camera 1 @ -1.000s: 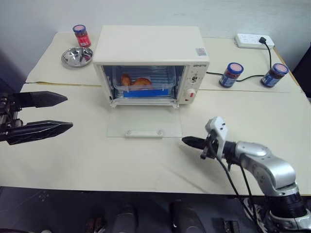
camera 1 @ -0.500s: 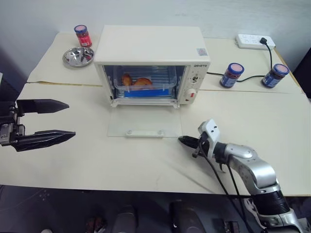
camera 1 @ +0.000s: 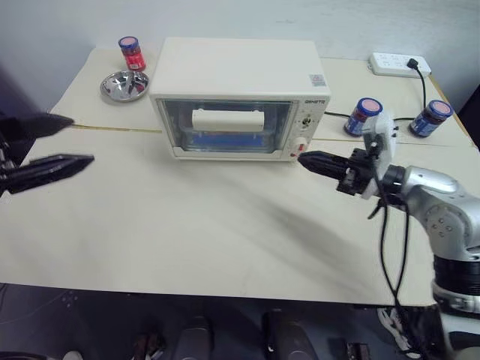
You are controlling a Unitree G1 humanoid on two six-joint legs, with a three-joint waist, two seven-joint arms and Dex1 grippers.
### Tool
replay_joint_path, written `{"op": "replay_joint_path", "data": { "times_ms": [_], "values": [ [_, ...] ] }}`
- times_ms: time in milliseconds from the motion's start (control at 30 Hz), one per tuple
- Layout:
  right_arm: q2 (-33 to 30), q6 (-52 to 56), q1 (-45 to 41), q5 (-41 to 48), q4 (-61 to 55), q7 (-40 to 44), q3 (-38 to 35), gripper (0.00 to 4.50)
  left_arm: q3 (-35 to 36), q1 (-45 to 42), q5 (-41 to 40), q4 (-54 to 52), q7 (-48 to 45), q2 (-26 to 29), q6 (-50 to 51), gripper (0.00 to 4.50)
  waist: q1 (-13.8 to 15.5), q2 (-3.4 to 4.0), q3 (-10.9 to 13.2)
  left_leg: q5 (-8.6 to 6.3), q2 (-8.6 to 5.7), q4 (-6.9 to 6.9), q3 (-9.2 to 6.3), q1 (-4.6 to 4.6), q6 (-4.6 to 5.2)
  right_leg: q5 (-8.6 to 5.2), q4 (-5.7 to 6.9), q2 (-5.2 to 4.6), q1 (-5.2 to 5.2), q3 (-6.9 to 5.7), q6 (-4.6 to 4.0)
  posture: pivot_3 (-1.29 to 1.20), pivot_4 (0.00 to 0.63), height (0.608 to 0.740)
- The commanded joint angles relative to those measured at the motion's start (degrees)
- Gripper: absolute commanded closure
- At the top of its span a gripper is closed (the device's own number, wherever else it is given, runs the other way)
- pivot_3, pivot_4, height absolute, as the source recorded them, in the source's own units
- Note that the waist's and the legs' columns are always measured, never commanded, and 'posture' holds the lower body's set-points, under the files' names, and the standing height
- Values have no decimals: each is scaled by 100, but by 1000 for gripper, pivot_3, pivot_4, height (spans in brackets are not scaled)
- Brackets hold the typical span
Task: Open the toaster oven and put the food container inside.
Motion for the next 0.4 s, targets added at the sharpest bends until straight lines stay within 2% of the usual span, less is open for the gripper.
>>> {"op": "replay_joint_path", "data": {
  "times_ms": [33, 300, 333, 400],
  "values": [
    [-552, 145, -292, 366, 245, 540, -443, 2989, 118, -16, 138, 66, 95, -23, -193, 0, -5, 0, 0, 0, 0, 0, 0, 0, 0, 0, 0, 0, 0, 0, 0, 0, 150, 740],
    [-1664, -75, -477, 31, 991, 1450, -388, 233, 284, 307, 354, 93, -30, -36, -313, 0, -27, 1, 1, 2, 11, -2, 6, 3, -3, -1, -23, 10, -4, 1, -1, 0, 150, 740],
    [-1761, -110, -468, -10, 1062, 1562, -379, 26, 317, 355, 370, 92, -52, -37, -321, 0, -24, 2, 1, 3, 10, -1, 8, 3, -4, -1, -23, 9, -4, 2, -1, 0, 150, 740],
    [-1905, -201, -421, -34, 1153, 1814, -412, 26, 372, 467, 467, 61, -90, -56, -409, 0, -20, 2, 1, 4, 9, 1, 9, 3, -2, 0, -23, 8, -4, 4, -1, 0, 150, 740]
  ]
}}
